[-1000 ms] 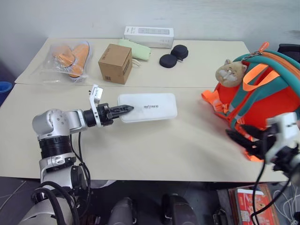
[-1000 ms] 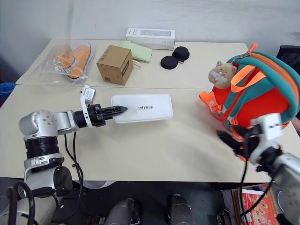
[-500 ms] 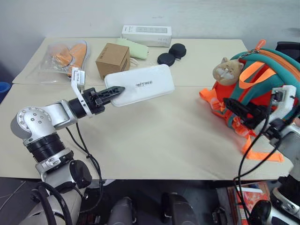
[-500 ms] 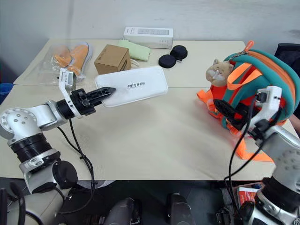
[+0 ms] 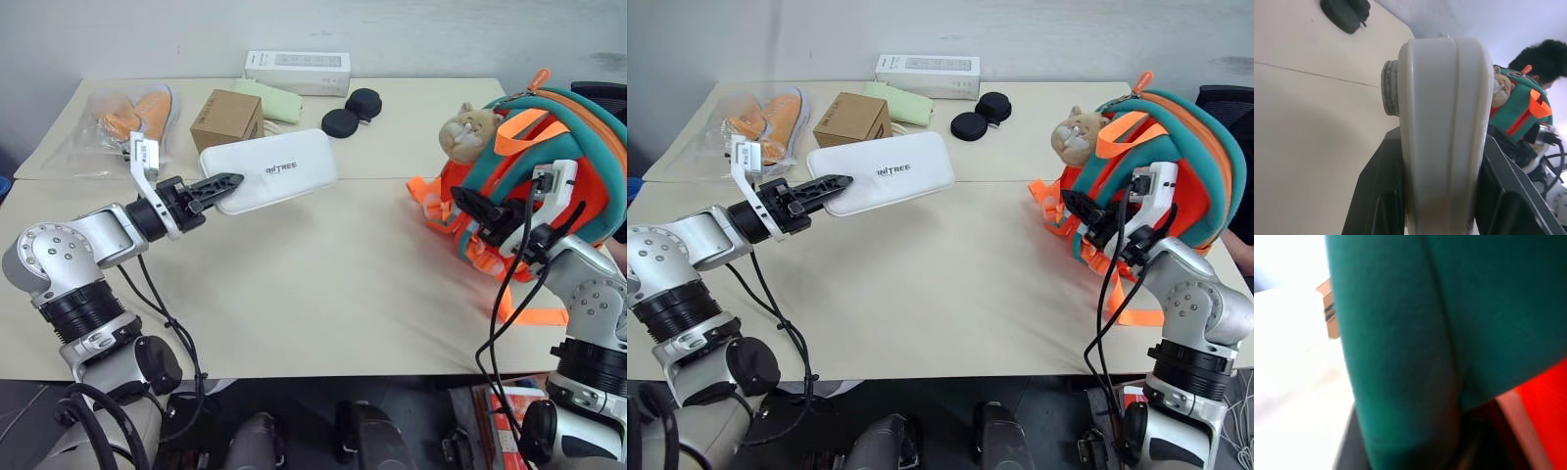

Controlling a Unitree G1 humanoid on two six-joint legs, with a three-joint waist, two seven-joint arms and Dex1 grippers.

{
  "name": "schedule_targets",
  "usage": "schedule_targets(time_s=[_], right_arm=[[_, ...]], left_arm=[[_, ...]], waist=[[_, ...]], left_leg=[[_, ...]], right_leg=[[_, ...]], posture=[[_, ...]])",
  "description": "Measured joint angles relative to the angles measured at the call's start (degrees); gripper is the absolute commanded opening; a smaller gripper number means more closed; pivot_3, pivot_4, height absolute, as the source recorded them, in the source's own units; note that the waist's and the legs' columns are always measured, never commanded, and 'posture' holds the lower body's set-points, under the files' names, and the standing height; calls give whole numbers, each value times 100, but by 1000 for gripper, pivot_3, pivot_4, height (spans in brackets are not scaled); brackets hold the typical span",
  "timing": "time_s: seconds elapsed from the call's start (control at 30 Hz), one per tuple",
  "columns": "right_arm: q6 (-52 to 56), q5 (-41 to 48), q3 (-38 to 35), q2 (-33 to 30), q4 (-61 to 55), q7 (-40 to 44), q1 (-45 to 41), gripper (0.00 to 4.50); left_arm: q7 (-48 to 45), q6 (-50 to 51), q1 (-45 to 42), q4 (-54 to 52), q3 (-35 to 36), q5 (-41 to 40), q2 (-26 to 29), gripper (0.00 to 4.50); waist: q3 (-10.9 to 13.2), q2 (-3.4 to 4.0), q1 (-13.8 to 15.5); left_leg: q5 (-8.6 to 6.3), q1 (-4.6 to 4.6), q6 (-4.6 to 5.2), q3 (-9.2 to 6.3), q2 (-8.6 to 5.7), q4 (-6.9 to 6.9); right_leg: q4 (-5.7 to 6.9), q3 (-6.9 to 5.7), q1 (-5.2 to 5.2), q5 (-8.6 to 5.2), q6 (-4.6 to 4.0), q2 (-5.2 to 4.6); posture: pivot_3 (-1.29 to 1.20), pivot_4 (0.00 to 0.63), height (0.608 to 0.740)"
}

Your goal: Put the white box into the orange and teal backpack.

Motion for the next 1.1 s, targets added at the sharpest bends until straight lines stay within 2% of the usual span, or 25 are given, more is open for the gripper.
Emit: schedule_targets(time_s=[0.03,0.17,0.27,0.57,0.7,0.83,0.97,1.1], right_arm=[[20,70,81,-49,9,101,-42,32],[358,580,353,-128,-54,536,-268,32],[719,1032,638,-463,-414,1066,-390,32],[1837,2661,829,-2252,-1013,2907,-652,32],[1686,2532,876,-2954,-1107,3747,2,32],[1447,2303,1019,-3076,-1014,4018,209,32],[1443,2273,1018,-3079,-687,4030,214,32],[1422,2190,1018,-3169,-630,4208,434,32]], left_arm=[[32,-141,8,19,-42,10,32,1274],[8,-501,-19,136,-215,-12,205,1274],[-113,-701,-89,348,-321,-51,423,1274],[-1275,-975,-296,573,-724,-700,1291,1274],[-1946,-1031,-221,225,-921,-1152,1586,1274],[-2298,-1294,-132,-190,-1198,-1362,1673,1274],[-2563,-1932,141,-662,-1885,-1198,1692,1274],[-2851,-2825,109,-558,-2412,-731,1832,1274]], waist=[[0,0,1],[2,2,-5],[5,2,1],[13,-3,37],[22,-18,51],[22,-19,58],[24,-21,54],[23,-21,68]], left_leg=[[1,1,0,0,0,0],[1,2,0,2,0,0],[1,-1,0,2,2,-6],[-11,-22,17,1,0,-3],[-16,-34,21,-1,-1,3],[-18,-34,25,0,-4,34],[-17,-29,26,-5,-1,48],[-14,-22,28,-8,-1,49]], right_leg=[[2,0,0,0,0,0],[6,4,-3,0,0,0],[3,1,-7,0,0,2],[-17,-9,-5,0,1,0],[-25,-13,-6,3,8,0],[-28,-8,-3,6,16,-5],[-15,-6,2,11,18,-6],[-9,-7,6,16,12,-6]], posture=[[0,150,740],[0,150,740],[0,150,740],[0,150,740],[0,150,740],[0,150,740],[0,150,740],[0,150,740]])
